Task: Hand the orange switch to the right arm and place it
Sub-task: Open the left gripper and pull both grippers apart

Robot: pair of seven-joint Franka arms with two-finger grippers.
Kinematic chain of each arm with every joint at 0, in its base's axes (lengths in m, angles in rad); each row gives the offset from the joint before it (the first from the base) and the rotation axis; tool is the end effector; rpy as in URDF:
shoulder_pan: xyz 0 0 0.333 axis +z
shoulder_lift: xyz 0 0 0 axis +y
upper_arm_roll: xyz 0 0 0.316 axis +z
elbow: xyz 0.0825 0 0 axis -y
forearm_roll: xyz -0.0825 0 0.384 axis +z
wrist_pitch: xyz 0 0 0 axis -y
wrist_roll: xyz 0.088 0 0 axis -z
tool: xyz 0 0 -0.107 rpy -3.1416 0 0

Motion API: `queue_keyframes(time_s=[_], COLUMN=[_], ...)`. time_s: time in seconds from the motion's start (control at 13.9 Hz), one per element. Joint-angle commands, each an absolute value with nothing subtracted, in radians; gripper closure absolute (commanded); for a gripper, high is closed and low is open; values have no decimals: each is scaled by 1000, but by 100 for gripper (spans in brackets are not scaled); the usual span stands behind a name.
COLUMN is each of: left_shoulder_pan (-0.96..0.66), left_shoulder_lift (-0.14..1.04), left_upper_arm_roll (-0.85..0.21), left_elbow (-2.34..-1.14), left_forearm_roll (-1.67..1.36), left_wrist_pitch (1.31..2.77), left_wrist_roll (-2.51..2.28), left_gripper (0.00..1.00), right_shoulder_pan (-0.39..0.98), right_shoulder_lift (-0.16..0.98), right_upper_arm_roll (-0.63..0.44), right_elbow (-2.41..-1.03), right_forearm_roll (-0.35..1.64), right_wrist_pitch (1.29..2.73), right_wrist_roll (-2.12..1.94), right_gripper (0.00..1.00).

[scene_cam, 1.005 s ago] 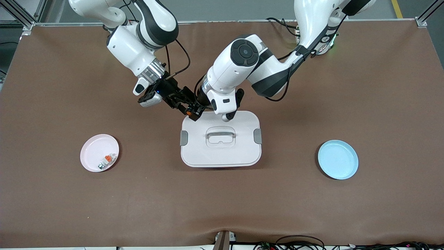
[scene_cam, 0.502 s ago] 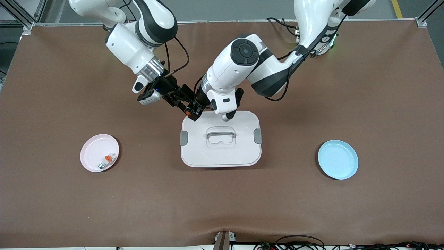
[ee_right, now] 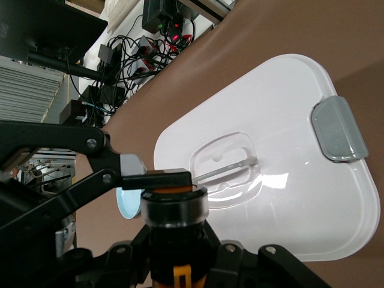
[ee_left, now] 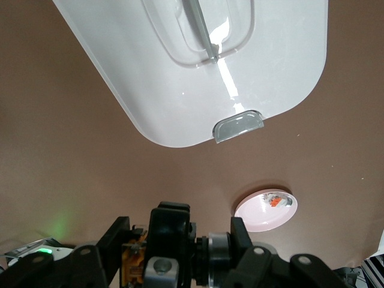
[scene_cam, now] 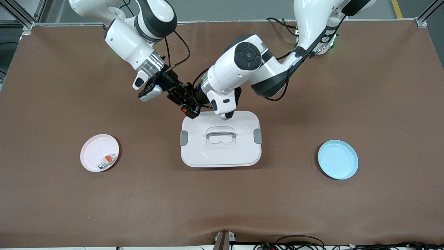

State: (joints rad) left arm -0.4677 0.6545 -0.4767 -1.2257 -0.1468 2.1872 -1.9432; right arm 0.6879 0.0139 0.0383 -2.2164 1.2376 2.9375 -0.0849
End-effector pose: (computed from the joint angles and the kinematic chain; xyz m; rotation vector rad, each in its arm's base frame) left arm 0.5207 -0.5530 0.4592 2.2130 1.5188 -0.4783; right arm 0.4523 0.3201 0.4192 -2.2884 0.3852 -0.4359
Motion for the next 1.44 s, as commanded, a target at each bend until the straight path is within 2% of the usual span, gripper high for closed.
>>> queue_keyframes(time_s=[0.0,0.93,1.0,1.08,1.15,1.36], left_shoulder_pan=[-466,-463,-462,-463,-466,-460], left_shoulder_lift=[635,634,634,632,626,615], left_upper_arm_roll=[-476,-476,-476,-476,-476,-476], left_elbow=[-1207,-1207,-1207,-1206,-1207,-1207], left_forearm_roll=[-172,-173,-173,-173,-173,-173], left_wrist_pitch=[2181,2181,2181,2181,2181,2180], left_wrist_roll=[-1950,-1951,-1950,-1951,-1951,-1957], left_gripper=[100,100,83,18,0,0], right_shoulder_pan=[684,675,675,673,673,672], right_shoulder_lift=[8,12,14,14,14,15], right_upper_arm_roll=[41,41,41,40,40,38], right_elbow=[-2258,-2255,-2255,-2253,-2253,-2250], right_forearm_roll=[1270,1270,1270,1270,1269,1269], right_wrist_pitch=[2938,2928,2928,2927,2927,2921], right_wrist_roll=[-124,-135,-135,-137,-137,-138], right_gripper=[100,100,100,100,100,100])
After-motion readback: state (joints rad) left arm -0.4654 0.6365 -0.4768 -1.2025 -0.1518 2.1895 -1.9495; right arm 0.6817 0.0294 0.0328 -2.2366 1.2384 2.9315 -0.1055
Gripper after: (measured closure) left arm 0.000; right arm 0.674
